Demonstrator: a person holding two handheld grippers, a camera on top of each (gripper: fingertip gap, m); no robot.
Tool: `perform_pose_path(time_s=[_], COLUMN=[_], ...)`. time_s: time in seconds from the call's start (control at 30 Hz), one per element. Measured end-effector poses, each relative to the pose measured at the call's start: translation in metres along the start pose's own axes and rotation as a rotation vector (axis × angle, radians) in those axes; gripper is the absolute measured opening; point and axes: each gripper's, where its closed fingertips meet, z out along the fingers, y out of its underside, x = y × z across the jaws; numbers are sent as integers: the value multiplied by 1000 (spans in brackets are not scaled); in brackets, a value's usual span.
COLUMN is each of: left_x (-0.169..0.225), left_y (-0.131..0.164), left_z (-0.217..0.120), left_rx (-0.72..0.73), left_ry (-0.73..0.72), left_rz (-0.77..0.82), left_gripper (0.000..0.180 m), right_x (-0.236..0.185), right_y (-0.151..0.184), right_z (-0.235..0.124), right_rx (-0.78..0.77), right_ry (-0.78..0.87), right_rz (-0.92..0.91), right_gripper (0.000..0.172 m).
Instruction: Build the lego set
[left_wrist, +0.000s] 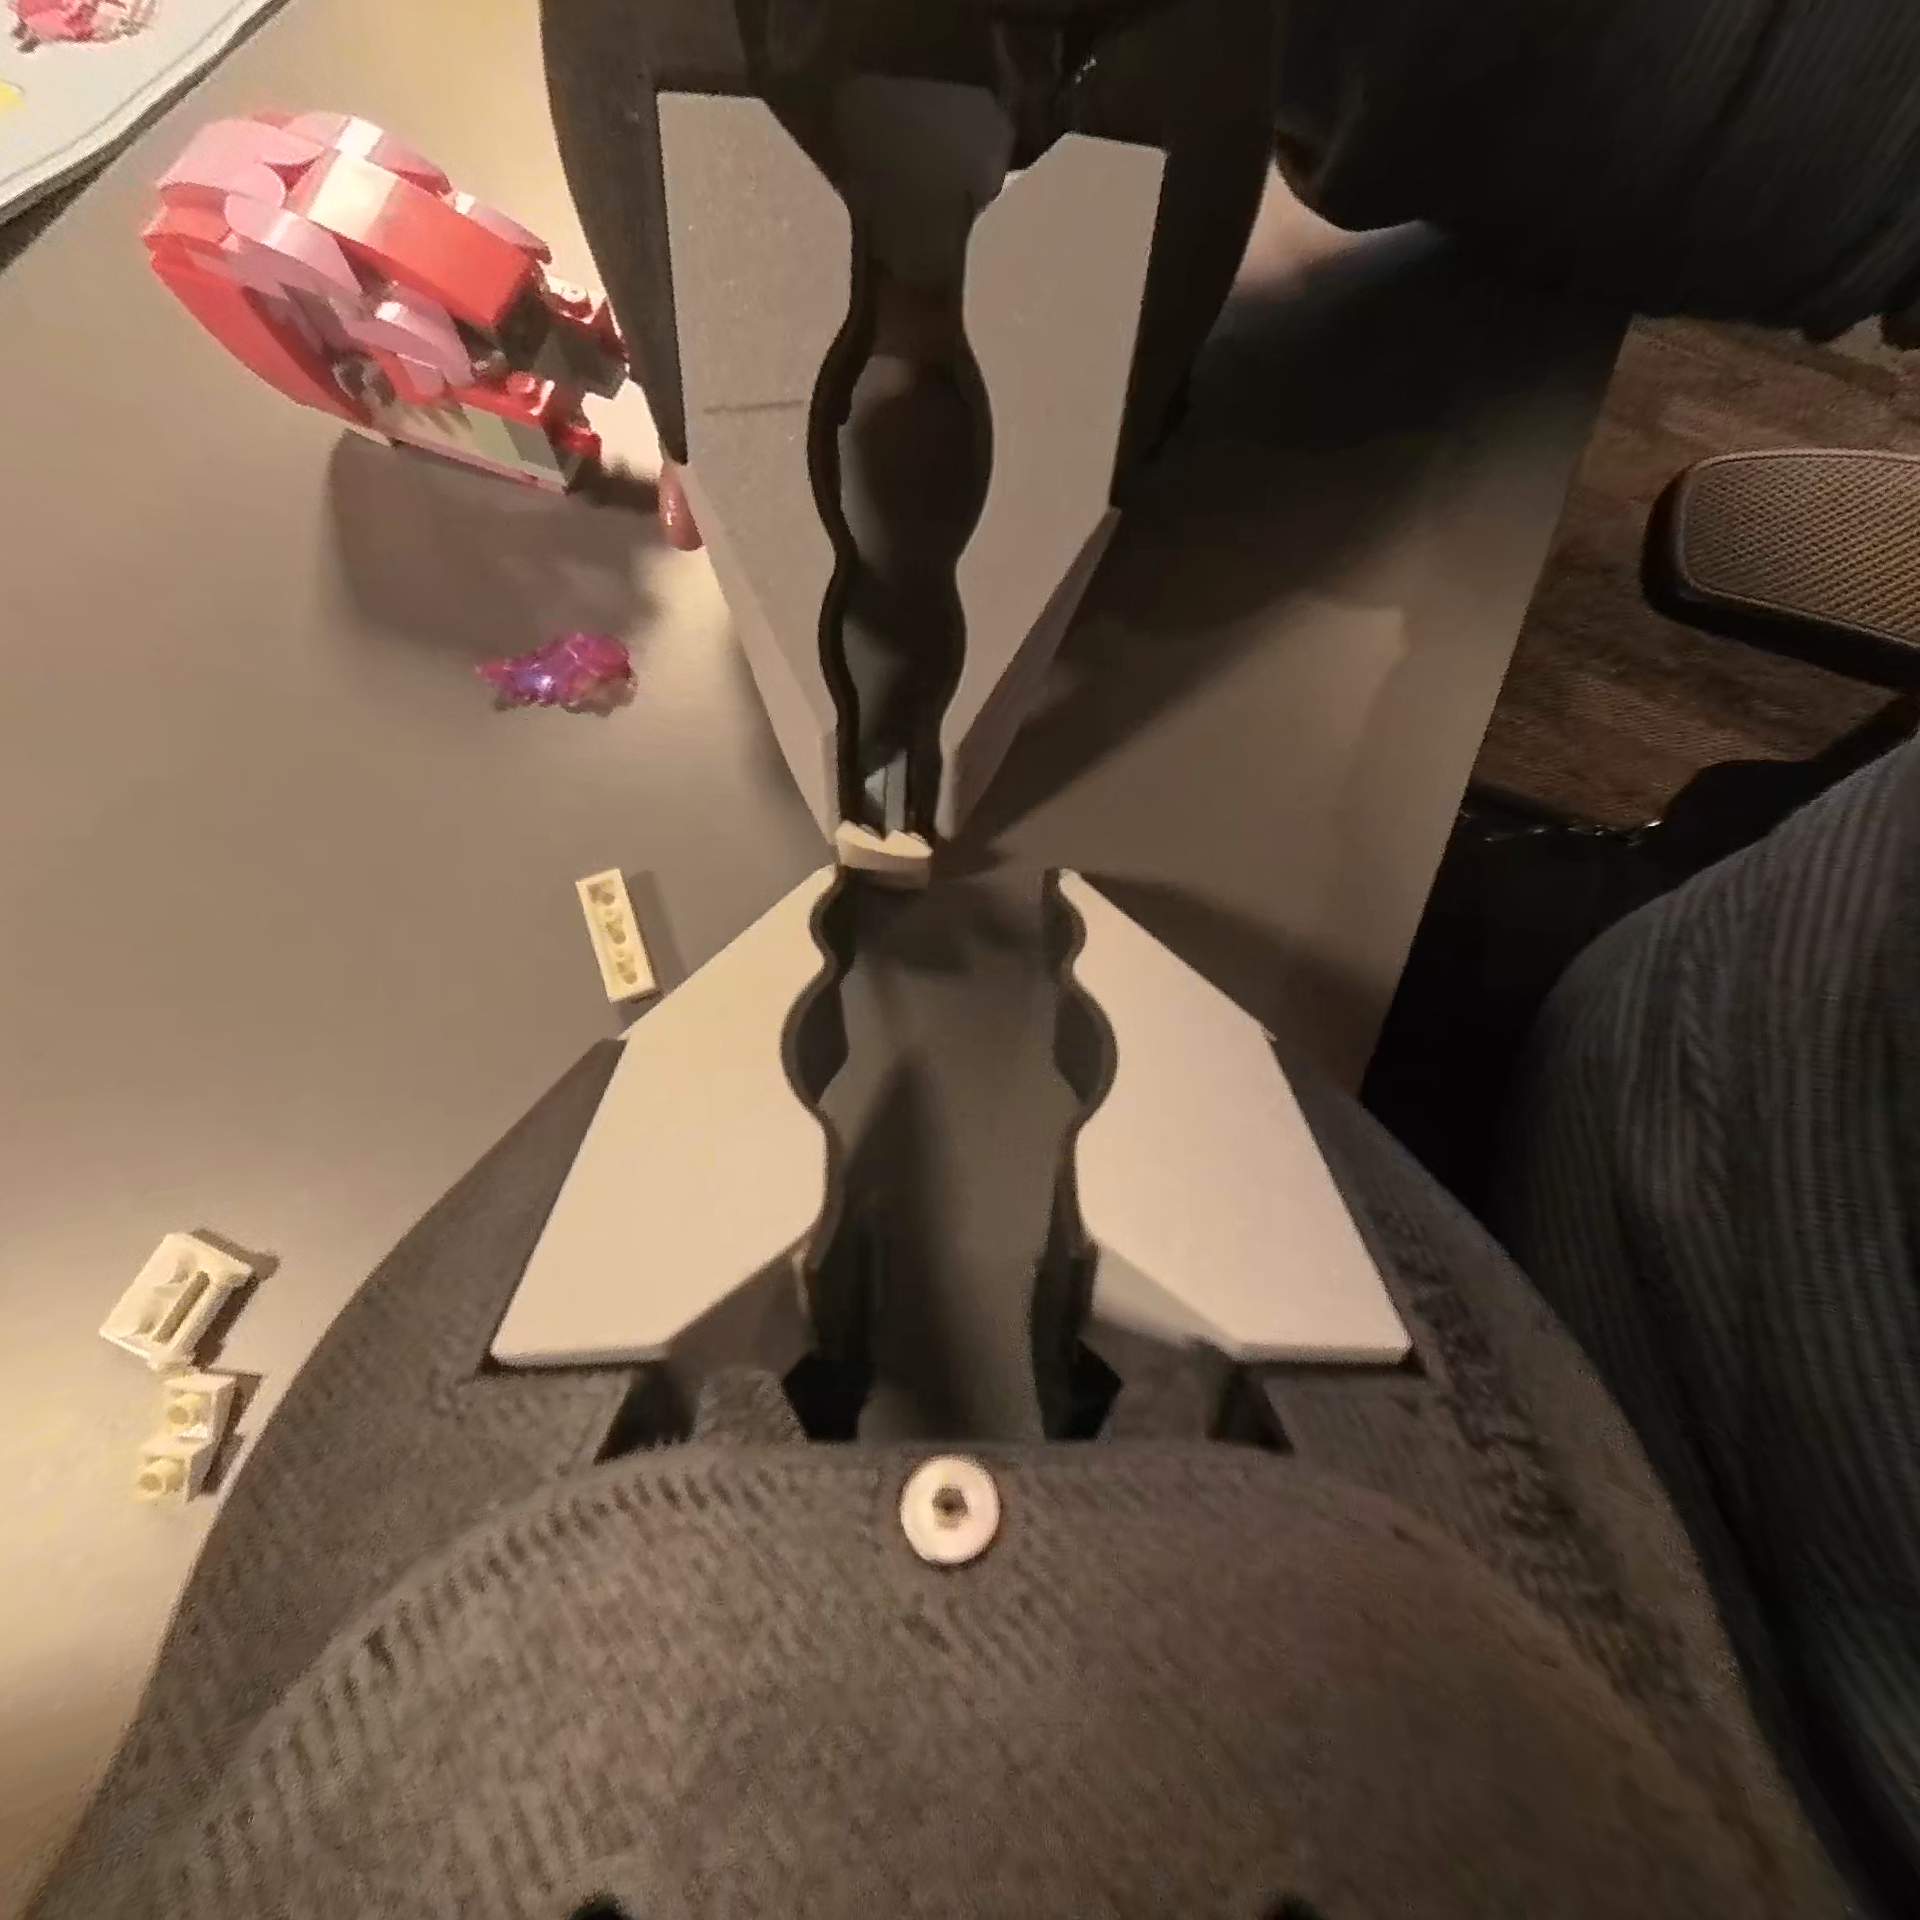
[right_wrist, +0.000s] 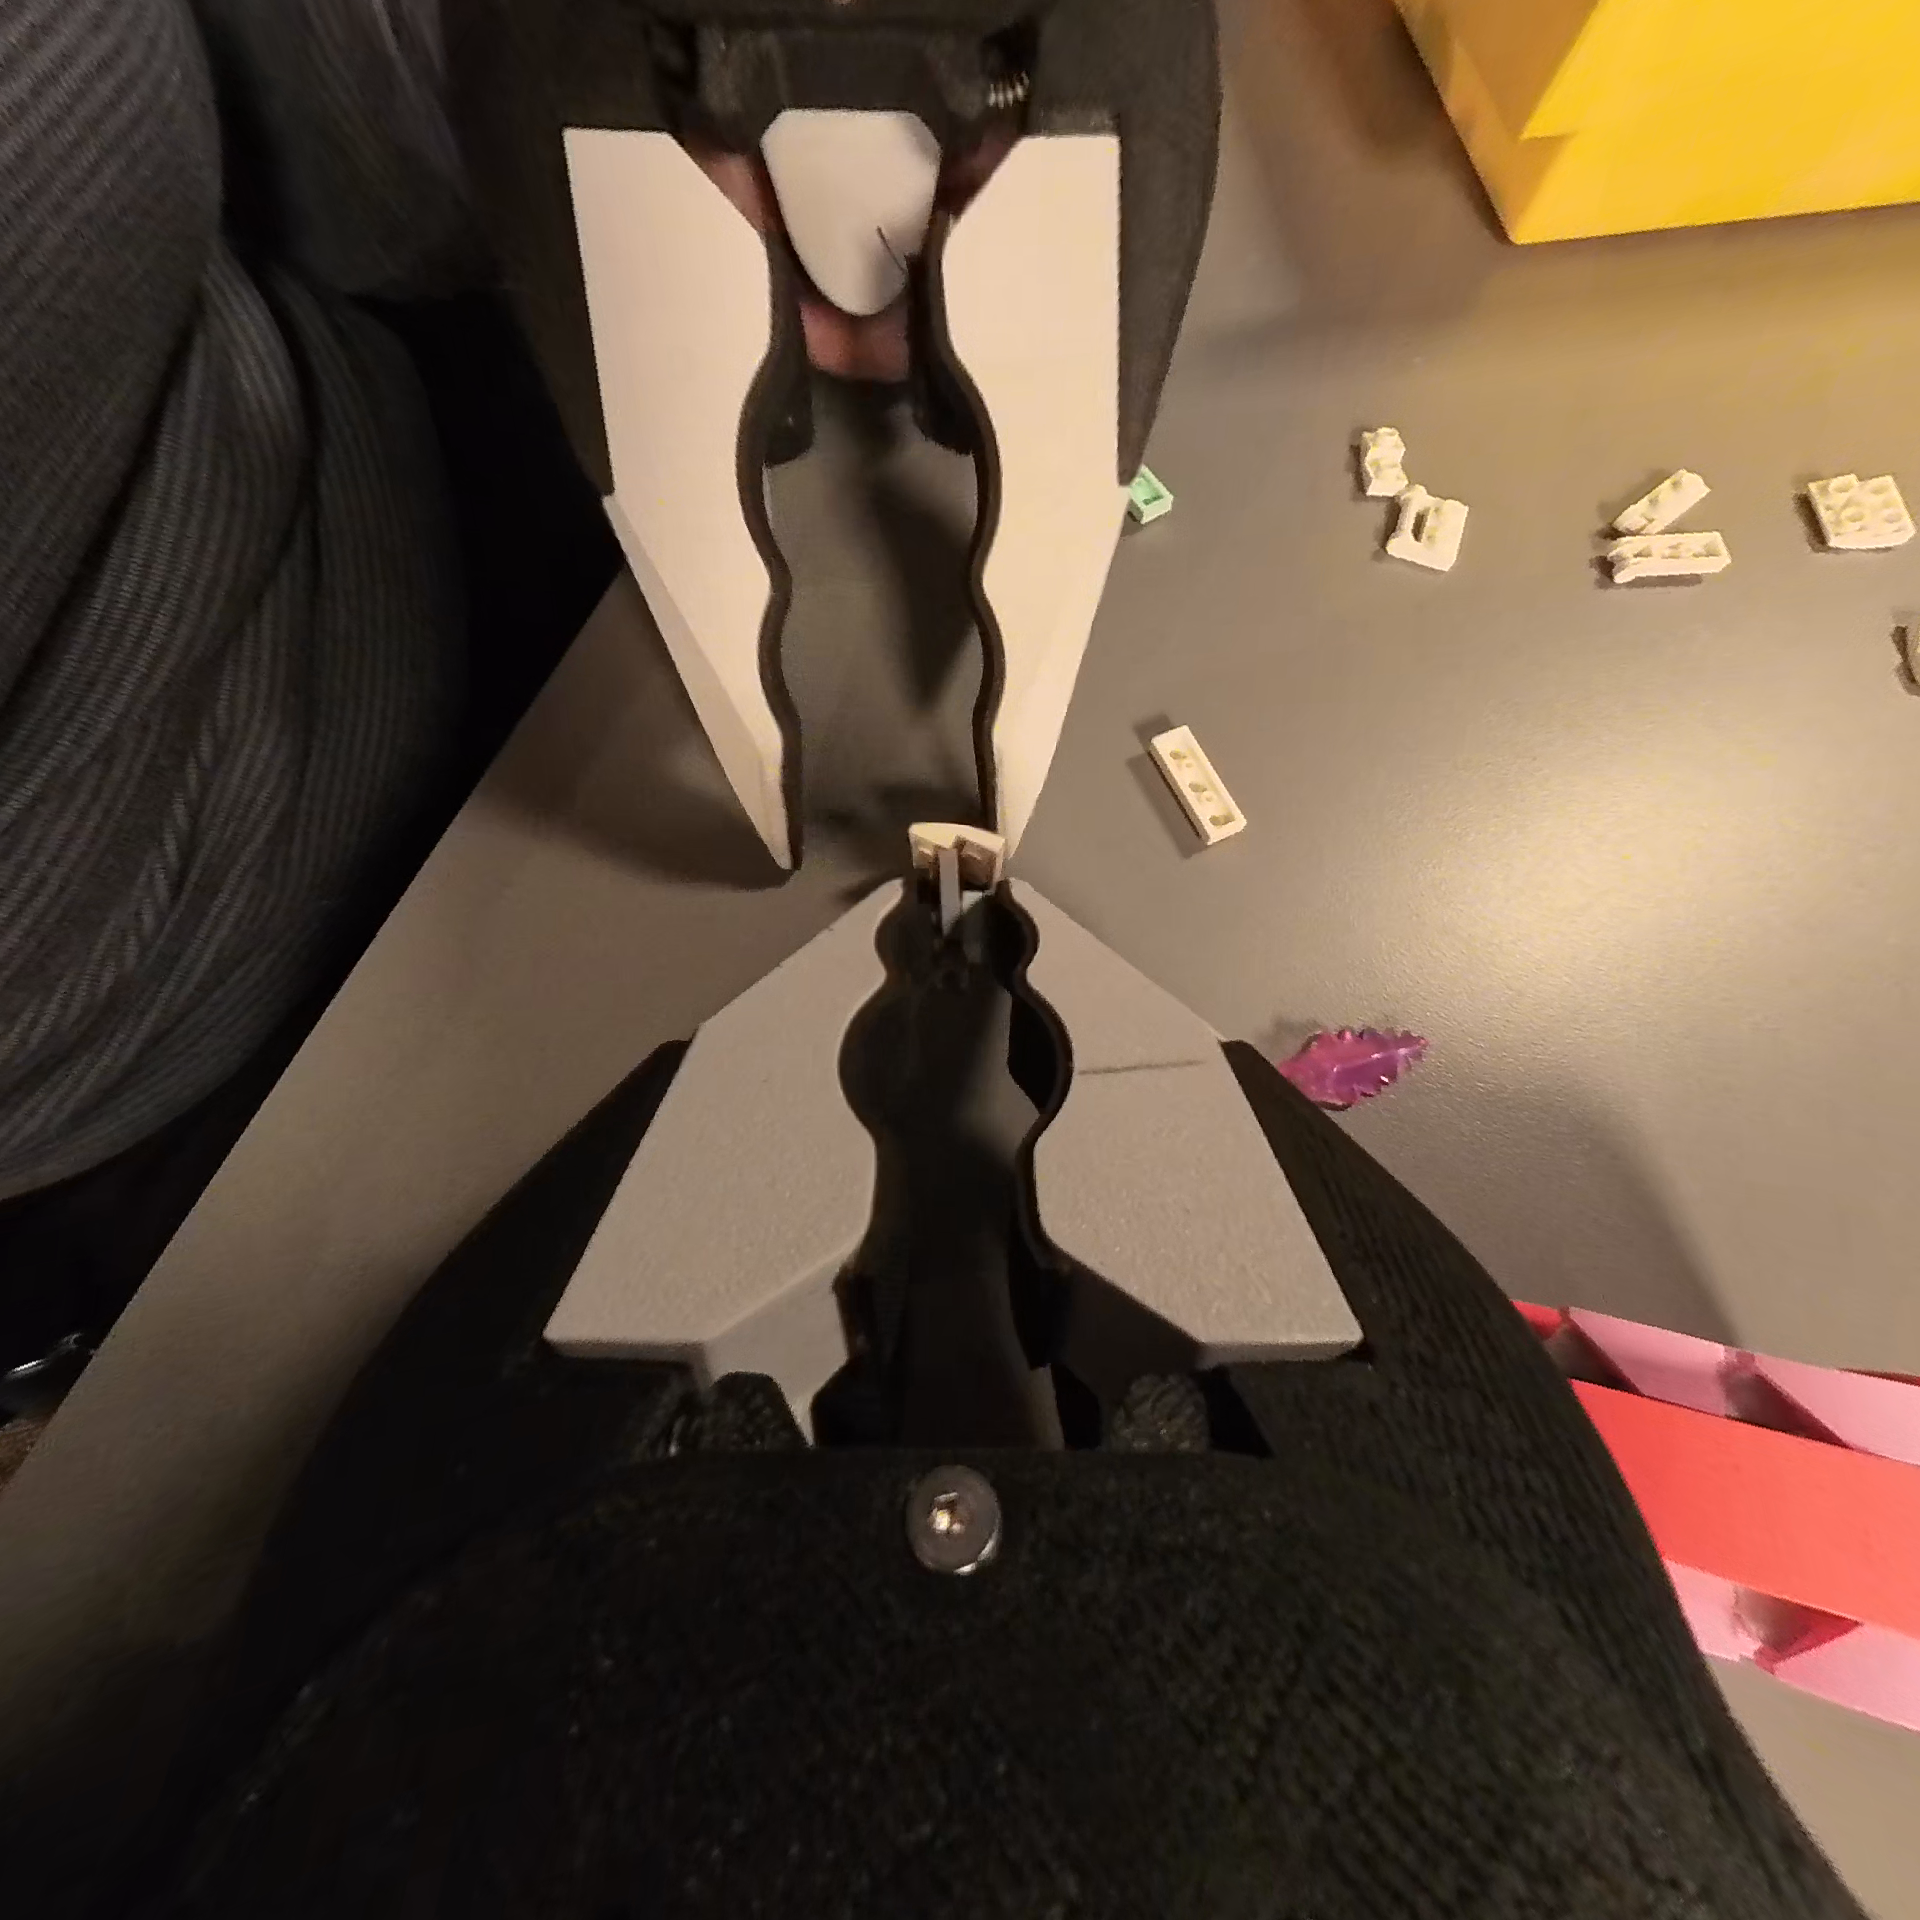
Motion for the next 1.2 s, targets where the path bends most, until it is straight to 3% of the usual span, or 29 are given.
perform_pose_path(time_s=[0.2,0.73,0.9,1.2], left_x=[0,-1,-4,-4], left_y=[-1,-5,-2,0], left_z=[2,6,3,0], left_rx=[0,-9,-9,-9], left_ry=[13,82,62,42], left_rz=[3,51,40,55], left_gripper=[33,25,32,20], right_x=[-1,0,-1,3], right_y=[1,2,2,1], right_z=[-2,-5,-5,-10], right_rx=[-13,1,10,38], right_ry=[-1,-9,-14,-28], right_rz=[-3,-4,-7,-3], right_gripper=[24,20,19,16])
